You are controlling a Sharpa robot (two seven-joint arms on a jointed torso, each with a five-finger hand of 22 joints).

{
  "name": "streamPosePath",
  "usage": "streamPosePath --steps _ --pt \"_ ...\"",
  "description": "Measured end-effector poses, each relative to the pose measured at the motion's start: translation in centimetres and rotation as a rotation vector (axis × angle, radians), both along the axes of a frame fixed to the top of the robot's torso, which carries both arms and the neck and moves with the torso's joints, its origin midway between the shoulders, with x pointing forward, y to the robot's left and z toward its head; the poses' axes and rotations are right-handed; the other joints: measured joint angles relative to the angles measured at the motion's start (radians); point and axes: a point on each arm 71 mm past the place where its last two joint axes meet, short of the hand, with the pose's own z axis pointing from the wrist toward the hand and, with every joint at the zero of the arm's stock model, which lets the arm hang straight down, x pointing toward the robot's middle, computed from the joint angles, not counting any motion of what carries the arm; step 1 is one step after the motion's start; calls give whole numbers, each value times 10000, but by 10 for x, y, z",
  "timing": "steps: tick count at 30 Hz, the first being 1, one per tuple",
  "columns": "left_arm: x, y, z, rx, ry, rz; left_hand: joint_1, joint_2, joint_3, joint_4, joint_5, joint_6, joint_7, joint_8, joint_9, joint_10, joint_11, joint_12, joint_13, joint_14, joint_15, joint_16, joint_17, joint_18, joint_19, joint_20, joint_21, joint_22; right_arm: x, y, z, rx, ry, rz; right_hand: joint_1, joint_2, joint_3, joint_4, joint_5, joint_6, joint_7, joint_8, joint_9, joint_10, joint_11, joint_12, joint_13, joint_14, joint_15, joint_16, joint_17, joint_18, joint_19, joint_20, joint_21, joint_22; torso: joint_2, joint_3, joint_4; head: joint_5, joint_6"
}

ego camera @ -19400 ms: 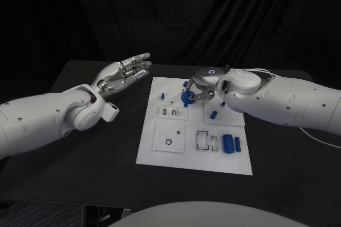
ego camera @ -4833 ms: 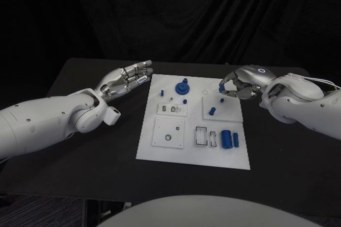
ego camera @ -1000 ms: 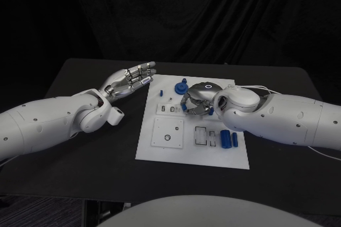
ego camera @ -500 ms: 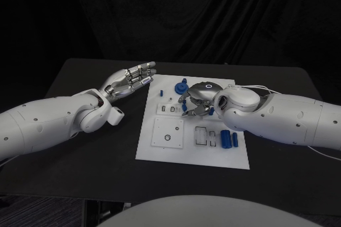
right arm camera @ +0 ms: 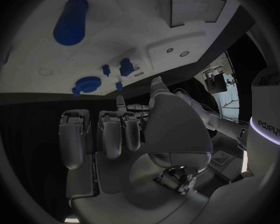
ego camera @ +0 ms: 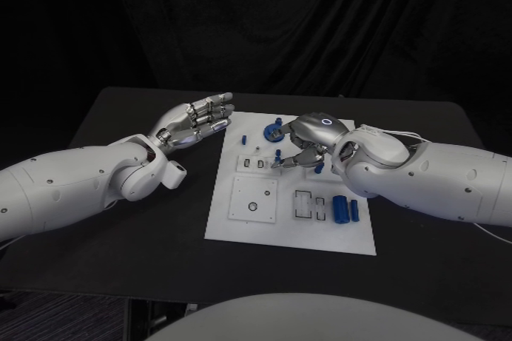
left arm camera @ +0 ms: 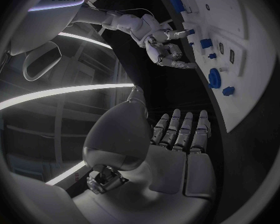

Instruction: Assemble the parts on the task board

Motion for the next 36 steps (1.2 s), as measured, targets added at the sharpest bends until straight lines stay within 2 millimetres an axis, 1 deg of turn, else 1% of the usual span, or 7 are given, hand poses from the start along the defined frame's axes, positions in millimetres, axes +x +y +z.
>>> streamPosePath --steps 8,16,23,26,30,34,36 --pt "-11 -1 5 124 -424 419 -142 -552 379 268 -332 818 445 286 83 1848 336 1429 282 3553 10 2528 741 0 3945 -35 2341 804 -7 -33 37 1343 -1184 -67 195 586 42 -42 0 492 99 164 25 37 37 45 0 0 0 0 0 0 0 0 0 -1 -32 16 -19 88 203" --pt "-19 -7 11 914 -1348 427 -262 -557 373 262 -488 1388 607 401 114 3499 394 3126 1417 5474 -658 5599 2635 159 5958 -628 4255 1681 -17 -71 48 1846 -1690 -481 383 773 42 -42 219 654 119 164 25 -1 75 44 0 0 0 0 0 0 0 1 0 -2 -137 35 -25 144 576" --pt "-14 -12 30 1485 -1779 469 22 -275 319 208 14 1830 767 466 142 5245 -132 4706 2810 5960 -1066 7643 4470 159 6938 -1054 5369 2434 -23 -96 49 1896 -1778 -853 671 985 73 -72 785 780 95 165 -9 -2 77 42 0 0 1 0 0 0 0 1 0 -3 -363 90 -45 157 604" --pt "-9 -17 38 1861 -1586 471 614 344 661 18 393 3199 1053 967 307 5325 -314 5254 3722 5805 -1247 8344 5320 160 6769 -1260 5964 2957 -24 -103 49 1891 -1789 -982 1037 1095 113 -112 1287 948 123 165 -45 -2 76 -157 0 0 1 0 0 1 -37 38 0 -3 -504 122 -47 135 484" --pt "-5 -27 42 2712 -1097 216 677 397 819 101 394 3631 1165 1522 370 6311 -565 6872 6587 6892 -1427 10599 8032 157 6290 -1477 7587 4429 -26 -109 50 1887 -1801 -1092 1201 1139 113 -112 1504 1030 139 165 -54 -2 76 -194 0 0 1 0 0 0 -37 38 0 -4 -657 165 -69 99 360" --pt "-2 -38 39 3854 -378 -166 560 240 716 203 394 4230 1303 2127 595 9781 -577 9103 11334 9675 -1450 13109 11878 -397 7511 -1584 10351 8202 -28 -114 50 1890 -1796 -1162 1406 1227 113 -112 1788 1218 135 165 -62 -2 76 -287 0 23 24 0 0 0 -37 38 0 -4 -837 239 -126 91 197" --pt "0 -42 39 4318 -89 -273 410 196 687 232 394 4586 1359 2390 714 11316 -532 9755 12148 10856 -1416 13821 12381 -614 8236 -1586 11185 9515 -28 -115 50 1893 -1800 -1183 1448 1269 113 -112 1910 1243 136 165 -67 -2 76 -310 3 29 30 0 0 1 -14 61 0 -4 -905 270 -147 89 129"
